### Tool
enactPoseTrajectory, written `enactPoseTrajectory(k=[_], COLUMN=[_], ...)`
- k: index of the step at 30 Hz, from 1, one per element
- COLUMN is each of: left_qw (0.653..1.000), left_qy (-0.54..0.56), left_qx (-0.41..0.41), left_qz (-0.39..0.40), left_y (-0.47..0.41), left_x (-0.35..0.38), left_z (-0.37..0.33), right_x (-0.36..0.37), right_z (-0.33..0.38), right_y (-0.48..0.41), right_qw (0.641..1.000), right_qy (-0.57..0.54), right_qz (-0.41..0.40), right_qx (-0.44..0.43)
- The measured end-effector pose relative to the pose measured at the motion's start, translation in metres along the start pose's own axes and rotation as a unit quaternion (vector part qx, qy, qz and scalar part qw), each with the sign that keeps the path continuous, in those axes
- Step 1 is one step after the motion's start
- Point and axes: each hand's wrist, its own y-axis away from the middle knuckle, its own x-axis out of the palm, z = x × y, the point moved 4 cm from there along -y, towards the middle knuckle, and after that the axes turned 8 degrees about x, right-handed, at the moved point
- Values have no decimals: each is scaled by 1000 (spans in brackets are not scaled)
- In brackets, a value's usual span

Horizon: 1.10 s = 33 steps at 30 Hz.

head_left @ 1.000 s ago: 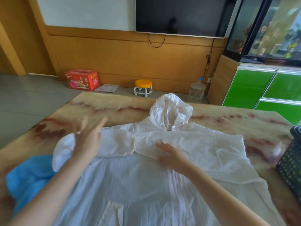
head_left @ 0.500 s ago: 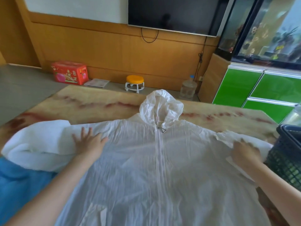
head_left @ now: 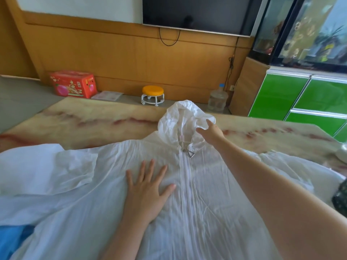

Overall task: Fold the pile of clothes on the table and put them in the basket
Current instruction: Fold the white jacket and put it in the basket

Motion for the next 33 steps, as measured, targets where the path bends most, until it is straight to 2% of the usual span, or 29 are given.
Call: enactPoseTrajectory(k=[2, 4, 7, 10, 13, 15, 17, 19, 21, 23, 24, 26, 28, 30, 31, 33], left_qw=[1000, 1000, 1000, 1000, 1000, 1000, 998, 990, 958, 892, 858, 810, 790, 773, 763, 764], left_qy=[-3, -4, 5, 5, 12, 20, 53, 132, 259, 392, 437, 486, 511, 538, 550, 542], left_qx=[0, 2, 6, 18, 15, 11, -1, -21, -51, -97, -113, -147, -149, -144, -146, -152], left_qz=[1, 1, -7, -10, -14, -11, -19, -51, -115, -203, -245, -294, -304, -303, -307, -314], left_y=[-4, -6, -8, -6, -6, -5, -5, -3, -2, -1, 1, 5, 7, 7, 6, 7], left_x=[1, 0, 1, 3, 2, -2, -5, -14, -20, -27, -31, -37, -39, -37, -37, -38], left_z=[0, 0, 0, 1, 1, 0, 0, 0, 3, 9, 12, 14, 14, 16, 18, 19], right_x=[2, 7, 15, 18, 11, -3, -24, -49, -66, -67, -65, -67, -80, -87, -83, -62], right_z=[6, 11, 7, -8, -17, -5, 17, 32, 22, -12, -33, -72, -85, -71, -56, -24], right_y=[-28, -51, -77, -86, -91, -78, -46, 14, 76, 125, 142, 153, 147, 141, 141, 149], right_qw=[998, 994, 989, 995, 997, 997, 986, 962, 942, 939, 942, 962, 974, 972, 969, 967], right_qy=[55, 109, 124, 32, 8, -12, -82, -138, -132, -71, -33, -10, -51, -100, -108, -79], right_qz=[-19, -6, -9, 18, -33, -78, -107, -96, -43, 41, 78, 68, -23, -61, -48, 23], right_qx=[8, 25, 85, 91, 72, 20, -94, -216, -305, -334, -325, -265, -218, -205, -216, -242])
